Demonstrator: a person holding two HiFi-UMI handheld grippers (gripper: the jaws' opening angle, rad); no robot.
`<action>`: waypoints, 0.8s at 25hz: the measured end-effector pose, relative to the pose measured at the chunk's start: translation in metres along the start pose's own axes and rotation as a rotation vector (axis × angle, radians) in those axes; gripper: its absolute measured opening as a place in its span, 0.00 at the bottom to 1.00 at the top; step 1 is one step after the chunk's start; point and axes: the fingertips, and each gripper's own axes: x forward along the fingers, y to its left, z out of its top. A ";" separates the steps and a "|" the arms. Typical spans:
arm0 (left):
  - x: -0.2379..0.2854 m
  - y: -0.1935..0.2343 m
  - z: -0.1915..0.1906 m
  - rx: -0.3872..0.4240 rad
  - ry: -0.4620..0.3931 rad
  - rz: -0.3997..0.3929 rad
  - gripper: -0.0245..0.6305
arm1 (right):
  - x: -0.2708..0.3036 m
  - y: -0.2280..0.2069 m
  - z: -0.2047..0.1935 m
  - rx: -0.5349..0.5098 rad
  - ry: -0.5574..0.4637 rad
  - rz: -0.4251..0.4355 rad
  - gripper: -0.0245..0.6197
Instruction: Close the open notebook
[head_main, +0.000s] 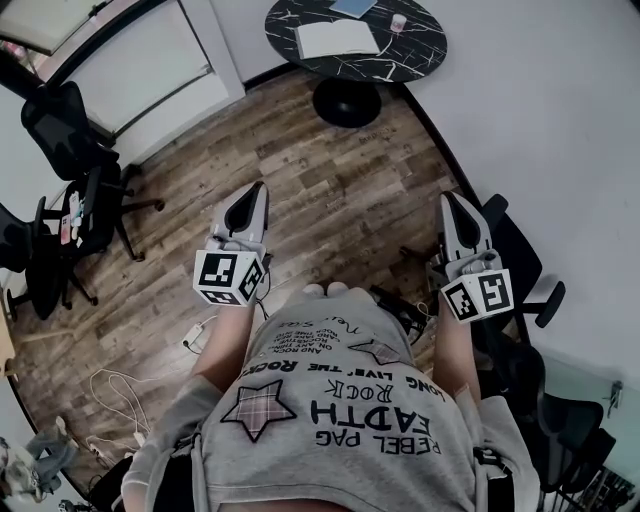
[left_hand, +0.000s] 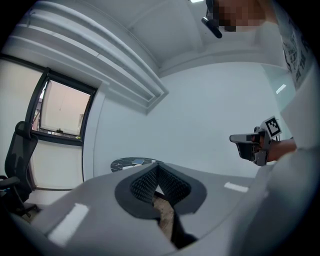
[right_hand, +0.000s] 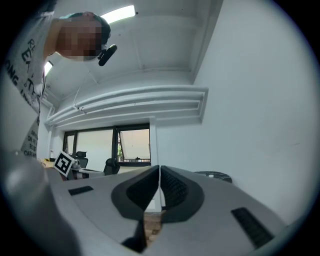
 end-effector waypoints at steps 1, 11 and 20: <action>0.002 0.002 0.000 0.000 0.000 -0.004 0.05 | 0.004 0.000 0.001 0.013 -0.011 -0.001 0.07; 0.015 0.021 -0.010 0.007 0.019 -0.001 0.05 | 0.031 0.005 -0.011 0.039 -0.025 0.007 0.06; 0.075 0.032 -0.004 0.001 0.020 0.078 0.05 | 0.113 -0.055 -0.006 0.052 -0.035 0.081 0.06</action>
